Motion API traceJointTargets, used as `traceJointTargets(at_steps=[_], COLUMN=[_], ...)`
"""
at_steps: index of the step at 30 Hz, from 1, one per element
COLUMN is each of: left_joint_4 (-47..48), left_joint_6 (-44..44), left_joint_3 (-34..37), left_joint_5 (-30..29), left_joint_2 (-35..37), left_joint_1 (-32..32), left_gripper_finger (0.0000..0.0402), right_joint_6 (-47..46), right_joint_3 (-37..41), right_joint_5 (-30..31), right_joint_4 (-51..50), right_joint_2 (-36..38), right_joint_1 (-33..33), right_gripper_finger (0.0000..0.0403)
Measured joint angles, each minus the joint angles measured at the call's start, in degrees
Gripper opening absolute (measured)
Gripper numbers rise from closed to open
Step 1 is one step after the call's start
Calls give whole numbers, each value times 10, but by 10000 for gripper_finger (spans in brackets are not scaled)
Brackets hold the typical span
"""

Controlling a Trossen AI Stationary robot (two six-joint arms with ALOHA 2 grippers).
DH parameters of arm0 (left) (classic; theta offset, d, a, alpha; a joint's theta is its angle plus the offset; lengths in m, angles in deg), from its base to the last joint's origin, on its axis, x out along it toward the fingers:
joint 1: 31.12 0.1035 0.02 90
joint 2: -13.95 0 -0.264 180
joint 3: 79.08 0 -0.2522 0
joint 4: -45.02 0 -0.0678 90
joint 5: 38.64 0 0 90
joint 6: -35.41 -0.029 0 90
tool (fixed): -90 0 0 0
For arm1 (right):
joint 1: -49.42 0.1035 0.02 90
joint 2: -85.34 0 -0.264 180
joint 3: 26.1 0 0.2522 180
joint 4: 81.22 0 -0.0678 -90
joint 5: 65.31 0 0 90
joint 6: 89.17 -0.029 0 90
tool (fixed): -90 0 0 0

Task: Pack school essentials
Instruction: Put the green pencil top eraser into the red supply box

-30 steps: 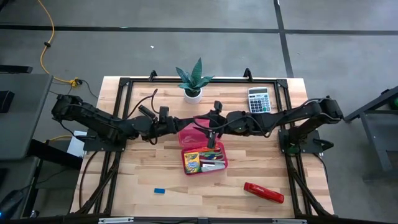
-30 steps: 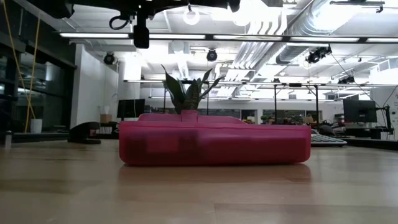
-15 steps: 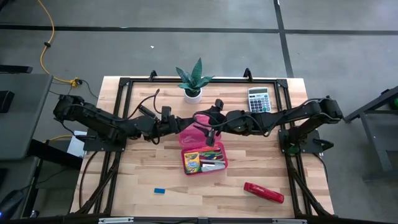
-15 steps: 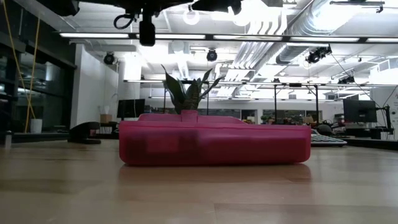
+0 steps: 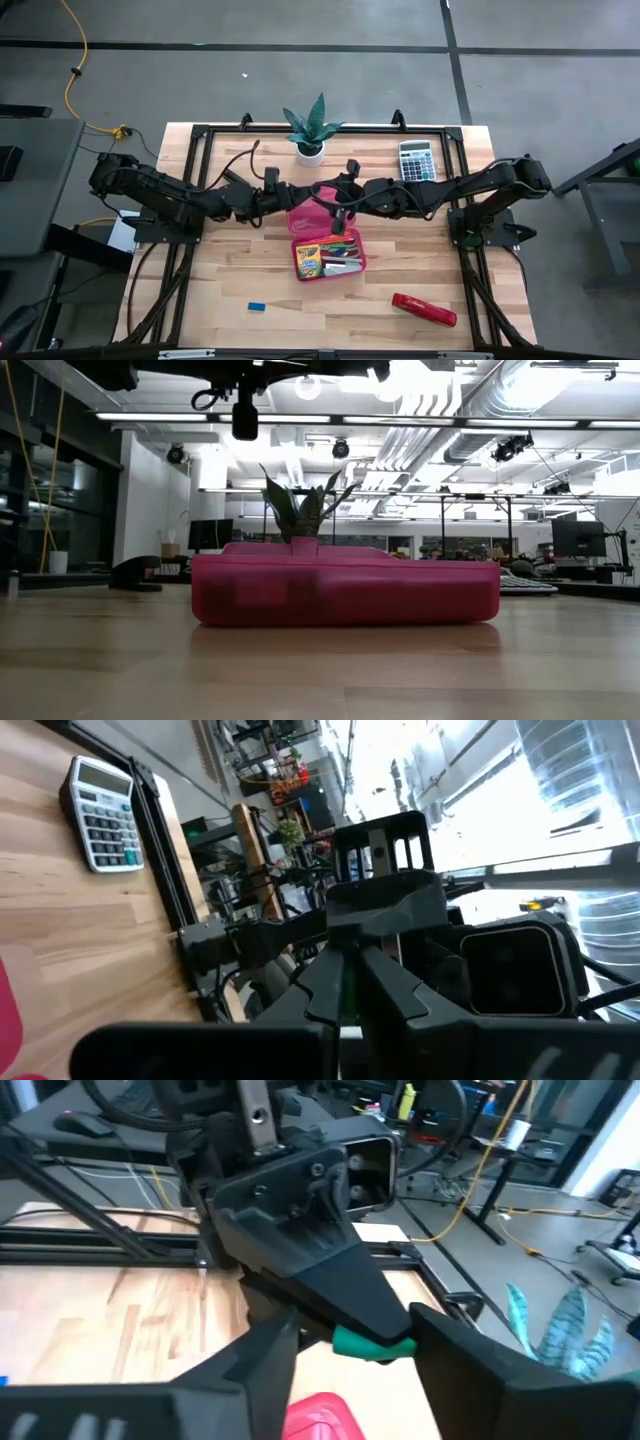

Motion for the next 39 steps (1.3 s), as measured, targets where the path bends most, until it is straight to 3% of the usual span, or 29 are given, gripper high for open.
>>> traceJointTargets(at_steps=[6,14,29,39], left_joint_4=[-1,2,5,18], left_joint_6=[0,0,-75,-132], left_joint_3=[0,0,0,0], left_joint_5=[4,4,39,106], left_joint_2=[0,0,30,86], left_joint_1=[0,0,8,60], left_gripper_finger=[7,14,164,195], right_joint_6=[1,2,0,-4], right_joint_3=[0,0,-2,0], right_joint_5=[6,6,4,15], right_joint_4=[-6,-16,-16,-67], right_joint_2=[0,0,1,49], right_joint_1=[0,0,-1,0], right_gripper_finger=[125,97,91,91])
